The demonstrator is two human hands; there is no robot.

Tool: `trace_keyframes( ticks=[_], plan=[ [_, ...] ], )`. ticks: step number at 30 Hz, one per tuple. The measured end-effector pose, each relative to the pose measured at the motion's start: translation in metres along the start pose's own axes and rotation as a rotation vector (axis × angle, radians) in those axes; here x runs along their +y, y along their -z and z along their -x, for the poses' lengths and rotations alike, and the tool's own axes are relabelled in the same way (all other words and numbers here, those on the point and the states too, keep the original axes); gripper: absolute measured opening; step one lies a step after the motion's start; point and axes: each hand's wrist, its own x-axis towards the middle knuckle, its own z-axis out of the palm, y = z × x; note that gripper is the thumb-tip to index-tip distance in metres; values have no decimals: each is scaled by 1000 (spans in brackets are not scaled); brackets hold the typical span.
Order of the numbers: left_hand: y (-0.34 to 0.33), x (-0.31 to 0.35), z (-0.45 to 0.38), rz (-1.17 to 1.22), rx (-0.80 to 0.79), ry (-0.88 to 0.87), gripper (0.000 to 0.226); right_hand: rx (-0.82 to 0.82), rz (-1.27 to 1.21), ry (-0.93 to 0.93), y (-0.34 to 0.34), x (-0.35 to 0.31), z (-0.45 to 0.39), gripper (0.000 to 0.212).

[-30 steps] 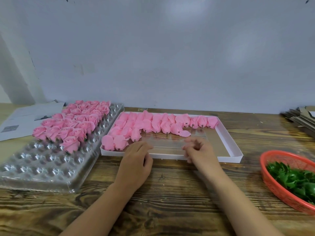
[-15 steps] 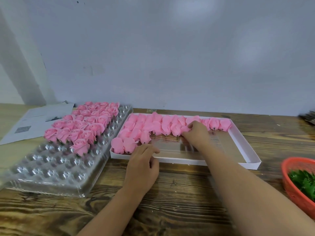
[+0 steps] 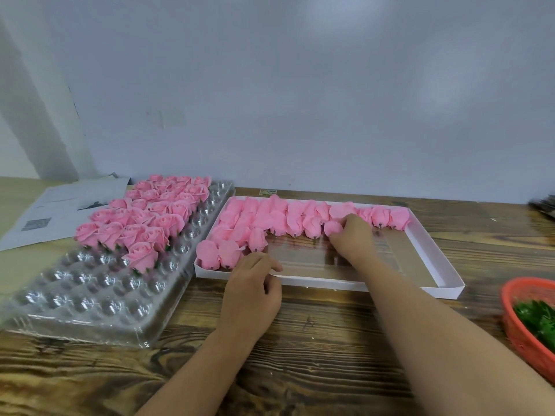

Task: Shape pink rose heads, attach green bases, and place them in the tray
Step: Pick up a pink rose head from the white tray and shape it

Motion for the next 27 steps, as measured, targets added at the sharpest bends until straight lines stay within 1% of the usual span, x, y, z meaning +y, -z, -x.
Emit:
trace_keyframes(
  ticks=[3, 5, 6, 8, 9, 10, 11, 13, 15, 17, 19, 20, 22, 25, 27],
  plan=[
    [-1, -1, 0, 4, 4, 0, 23, 25, -62, 12, 14, 2, 9, 13],
    [-1, -3, -1, 8, 7, 3, 22, 18, -184, -64, 27, 1, 18, 15],
    [-1, -2, -1, 11, 10, 5, 22, 0, -292, -127, 34, 0, 24, 18],
    [0, -1, -1, 28, 20, 0, 22, -64, -633, -210, 47, -1, 39, 23],
    [1, 0, 0, 44, 23, -7, 23, -109, -810, -233, 53, -2, 47, 17],
    [1, 2, 1, 64, 23, -11, 24, -159, -957, -252, 57, -2, 56, 6],
    [2, 5, 2, 92, 23, -6, 26, -197, -1066, -263, 60, -2, 63, 4],
    [3, 14, 4, 191, -12, 69, 31, -255, -1214, -283, 61, 2, 77, 9],
    [3, 27, 6, 332, -124, 200, 30, -295, -1293, -294, 57, 6, 90, 6],
    [-1, 39, 5, 509, -262, 323, 21, -320, -1365, -297, 52, 9, 101, 7],
    [-6, 50, 2, 685, -341, 449, 16, -331, -1422, -280, 48, 12, 109, 4],
    [-9, 54, 0, 735, -337, 500, 13, -343, -1445, -269, 47, 13, 112, 3],
    [-13, 60, -6, 764, -274, 565, 10, -379, -1485, -263, 46, 12, 118, 6],
    [-21, 62, -16, 686, -183, 559, 12, -395, -1491, -293, 44, 15, 119, 14],
    [-23, 60, -19, 688, -183, 573, 12, -406, -1453, -262, 44, 17, 118, 18]
  ],
)
